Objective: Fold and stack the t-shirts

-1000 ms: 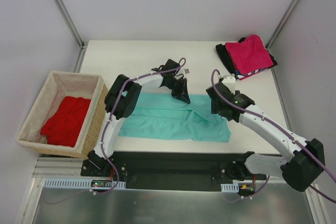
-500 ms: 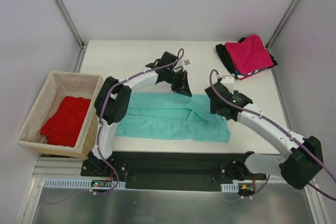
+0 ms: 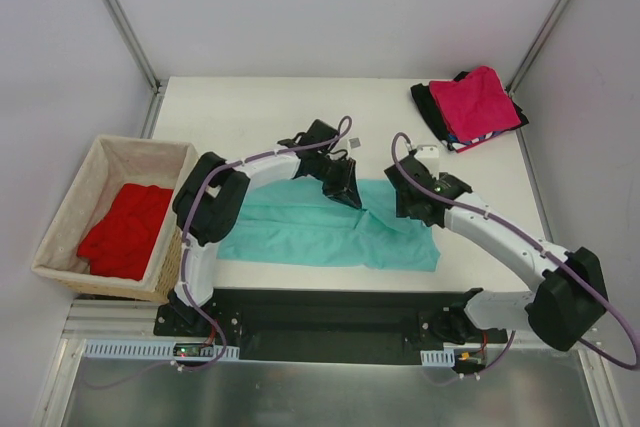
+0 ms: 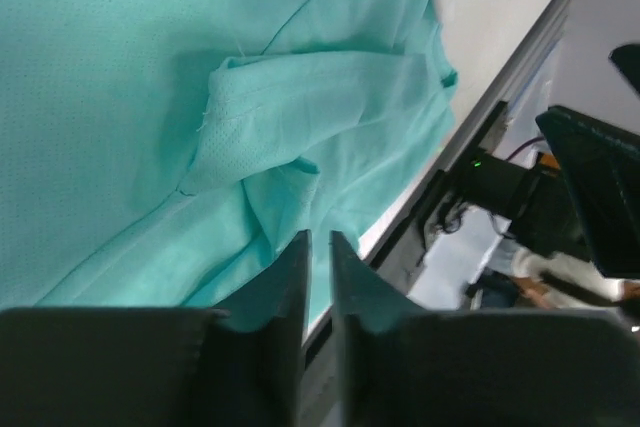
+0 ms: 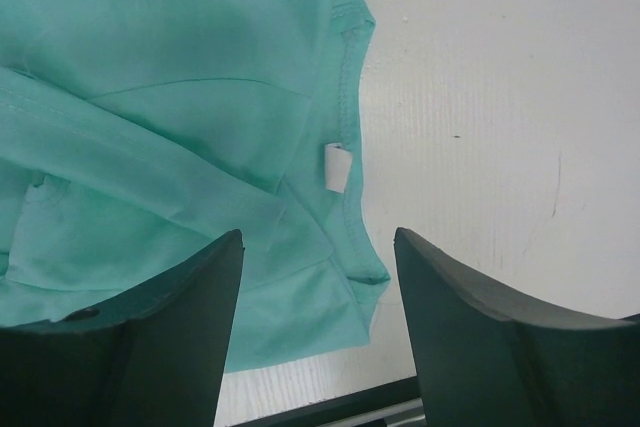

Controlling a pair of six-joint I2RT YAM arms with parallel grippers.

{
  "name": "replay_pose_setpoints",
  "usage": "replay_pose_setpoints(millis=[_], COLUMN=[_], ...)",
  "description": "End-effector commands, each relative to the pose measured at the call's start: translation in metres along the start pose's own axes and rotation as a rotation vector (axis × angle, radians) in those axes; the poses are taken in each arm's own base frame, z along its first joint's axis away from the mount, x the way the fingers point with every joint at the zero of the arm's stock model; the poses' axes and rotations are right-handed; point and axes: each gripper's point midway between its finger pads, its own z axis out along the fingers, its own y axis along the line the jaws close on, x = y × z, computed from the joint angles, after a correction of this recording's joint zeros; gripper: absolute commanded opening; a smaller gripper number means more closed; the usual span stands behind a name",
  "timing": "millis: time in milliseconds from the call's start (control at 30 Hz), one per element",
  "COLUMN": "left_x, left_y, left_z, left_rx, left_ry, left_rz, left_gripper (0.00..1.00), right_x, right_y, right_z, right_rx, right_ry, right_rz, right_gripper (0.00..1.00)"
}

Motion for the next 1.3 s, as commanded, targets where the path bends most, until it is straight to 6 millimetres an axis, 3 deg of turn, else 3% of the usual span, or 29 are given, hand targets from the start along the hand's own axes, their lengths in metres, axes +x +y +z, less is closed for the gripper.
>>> replay_pose_setpoints(millis=[0,100,133,467,700,833,1033,1267], left_x=[-0.01,-0.011,-0.012,-0.012,-0.022,-0.028,-0.034,-0.037], left_y=[-0.022,-0.023,-0.024,-0.012,0.051,0.074,0.097,0.105], left_z=[-0.016,-0.022,-0.024,-0.046,-0.078,-0.095,-0.109,-0.108], left_rx=[0.003,-0.009,-0.009,-0.056,-0.222,-0.266,-0.337,-0.357], left_ry=[-0.087,-0.11,-0.114,-0.167,-0.241,-0.269,-0.284,-0.276], left_rz=[0.066,0.081,0.082,0.046,-0.131,-0.186,-0.214,-0.233], left_gripper=[0.51,0.81,0.82,0.82,0.79,0.79,0.78,0.78], right_x=[0.004,0.004,0.004,-0.011,-0.023,-0.035,-0.05,-0.041], right_y=[0.014,0.011,0.014,0.03,0.037,0.04,0.049,0.056], right_z=[0.014,0.026,0.028,0.053,0.081,0.091,0.104,0.116], right_rx=[-0.01,0.018,0.004,-0.083,-0.105,-0.109,-0.139,-0.145], right_ry=[0.022,0.044,0.053,0.119,0.178,0.184,0.191,0.228], right_rz=[-0.018,-0.016,-0.011,0.031,0.09,0.106,0.134,0.136], right_gripper=[0.67,0.7,0.71,0.72,0.7,0.7,0.7,0.69])
